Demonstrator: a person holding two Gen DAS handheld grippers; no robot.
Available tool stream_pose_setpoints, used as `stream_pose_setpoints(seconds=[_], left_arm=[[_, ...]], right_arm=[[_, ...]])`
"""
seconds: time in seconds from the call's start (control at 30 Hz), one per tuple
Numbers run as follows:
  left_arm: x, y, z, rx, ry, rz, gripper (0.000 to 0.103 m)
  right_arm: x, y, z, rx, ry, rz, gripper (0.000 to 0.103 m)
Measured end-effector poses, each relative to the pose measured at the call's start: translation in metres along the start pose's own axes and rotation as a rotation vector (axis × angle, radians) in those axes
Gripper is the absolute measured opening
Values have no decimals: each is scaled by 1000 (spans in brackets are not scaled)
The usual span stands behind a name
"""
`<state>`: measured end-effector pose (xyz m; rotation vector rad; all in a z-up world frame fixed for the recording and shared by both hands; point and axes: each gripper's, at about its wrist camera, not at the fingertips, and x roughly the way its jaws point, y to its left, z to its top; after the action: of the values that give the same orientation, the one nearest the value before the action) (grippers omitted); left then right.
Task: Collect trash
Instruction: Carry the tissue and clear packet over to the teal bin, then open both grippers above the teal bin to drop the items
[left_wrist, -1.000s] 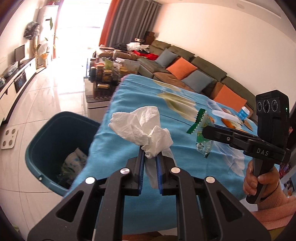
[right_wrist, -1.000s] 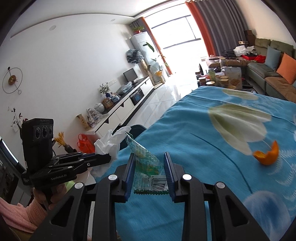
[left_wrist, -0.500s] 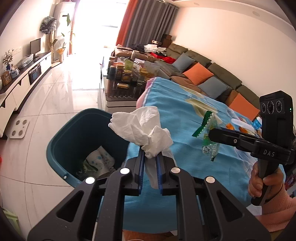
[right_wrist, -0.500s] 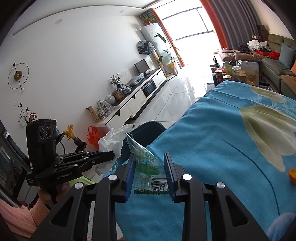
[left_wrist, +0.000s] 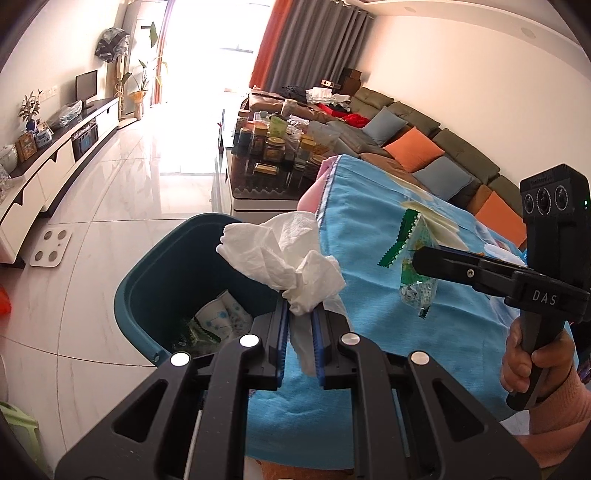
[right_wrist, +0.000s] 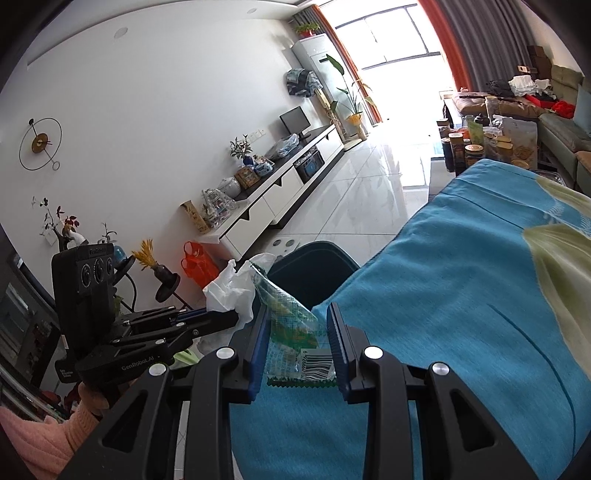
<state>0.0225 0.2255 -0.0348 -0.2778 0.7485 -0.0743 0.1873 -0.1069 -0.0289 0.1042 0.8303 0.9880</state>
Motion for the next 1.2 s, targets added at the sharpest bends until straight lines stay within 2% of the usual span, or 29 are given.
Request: stream_pose_setpoints(seconds=[1.2], left_arm=[[48,20,9,-24,65,57,13]], right_arm=[[74,17,27,-15,89,-6,29]])
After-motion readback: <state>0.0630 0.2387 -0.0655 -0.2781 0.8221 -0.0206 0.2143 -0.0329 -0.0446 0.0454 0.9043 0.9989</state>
